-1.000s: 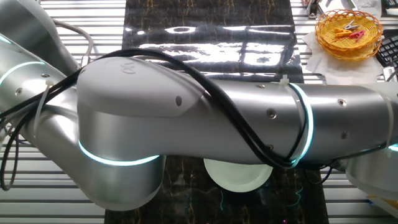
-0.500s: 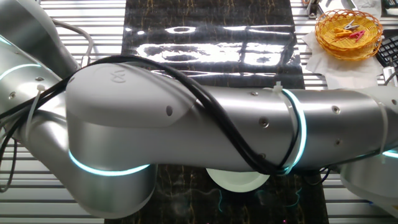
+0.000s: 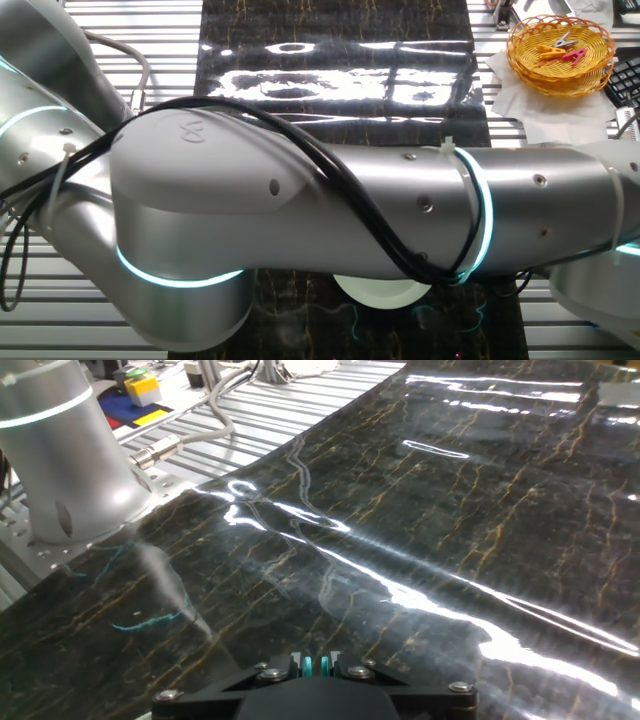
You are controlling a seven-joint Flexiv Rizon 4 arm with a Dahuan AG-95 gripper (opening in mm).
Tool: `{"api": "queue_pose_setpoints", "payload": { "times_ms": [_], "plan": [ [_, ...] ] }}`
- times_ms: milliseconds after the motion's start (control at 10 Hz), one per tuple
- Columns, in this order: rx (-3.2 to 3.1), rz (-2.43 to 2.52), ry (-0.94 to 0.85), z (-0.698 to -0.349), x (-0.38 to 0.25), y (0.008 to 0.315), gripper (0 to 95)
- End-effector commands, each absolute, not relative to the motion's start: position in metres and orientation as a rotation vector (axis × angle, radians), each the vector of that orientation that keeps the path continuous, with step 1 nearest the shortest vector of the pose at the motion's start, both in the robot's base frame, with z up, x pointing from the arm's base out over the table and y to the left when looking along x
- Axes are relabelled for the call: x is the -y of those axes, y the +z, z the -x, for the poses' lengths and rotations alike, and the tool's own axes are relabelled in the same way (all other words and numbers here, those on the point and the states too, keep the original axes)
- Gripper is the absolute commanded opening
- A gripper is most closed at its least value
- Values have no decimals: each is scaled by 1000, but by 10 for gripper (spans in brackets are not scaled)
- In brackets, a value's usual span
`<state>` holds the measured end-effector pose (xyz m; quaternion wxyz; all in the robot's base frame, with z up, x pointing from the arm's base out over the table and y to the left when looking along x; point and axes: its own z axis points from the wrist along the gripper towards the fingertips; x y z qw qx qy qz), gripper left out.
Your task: Use a clamp
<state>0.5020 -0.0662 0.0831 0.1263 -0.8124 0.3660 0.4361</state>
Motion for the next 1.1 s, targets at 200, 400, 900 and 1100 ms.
{"api": "queue_pose_setpoints", "payload": {
  "times_ms": [200, 400, 900, 1100],
  "plan": [
    [-1057, 2383, 1298, -502, 66, 83, 0],
    [-1048, 2394, 1310, -502, 66, 83, 0],
    [-1016, 2401, 1305, -504, 66, 76, 0],
    [-999, 2399, 1309, -505, 66, 74, 0]
  ]
}}
